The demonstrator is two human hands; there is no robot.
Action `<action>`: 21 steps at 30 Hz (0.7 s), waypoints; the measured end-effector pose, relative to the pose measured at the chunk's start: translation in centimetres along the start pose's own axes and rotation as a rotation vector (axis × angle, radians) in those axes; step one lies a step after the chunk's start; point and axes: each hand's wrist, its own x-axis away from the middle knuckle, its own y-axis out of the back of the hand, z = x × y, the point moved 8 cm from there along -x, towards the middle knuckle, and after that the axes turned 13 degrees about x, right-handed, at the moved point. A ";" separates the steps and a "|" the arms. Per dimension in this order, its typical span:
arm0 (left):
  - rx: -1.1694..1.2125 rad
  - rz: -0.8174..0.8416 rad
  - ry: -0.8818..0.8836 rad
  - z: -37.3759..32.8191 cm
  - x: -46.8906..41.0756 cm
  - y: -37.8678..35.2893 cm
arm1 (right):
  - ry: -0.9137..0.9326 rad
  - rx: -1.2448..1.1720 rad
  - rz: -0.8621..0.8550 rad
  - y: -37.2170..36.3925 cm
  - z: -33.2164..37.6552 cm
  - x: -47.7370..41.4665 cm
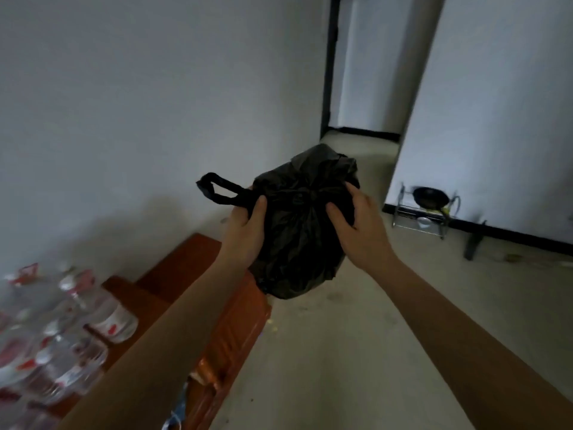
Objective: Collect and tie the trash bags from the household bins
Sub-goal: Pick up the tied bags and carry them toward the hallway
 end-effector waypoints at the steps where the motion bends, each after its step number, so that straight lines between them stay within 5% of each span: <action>1: -0.003 0.019 -0.005 0.5 -1.9 -2.0 | -0.016 0.015 -0.032 0.8 -1.6 -1.6; 10: -0.025 0.265 -0.028 9.3 -25.1 -19.7 | -0.103 0.030 -0.200 2.5 -19.0 -23.2; 21: -0.005 0.109 -0.028 13.3 -54.6 -24.3 | -0.022 -0.043 -0.068 -3.1 -24.8 -55.5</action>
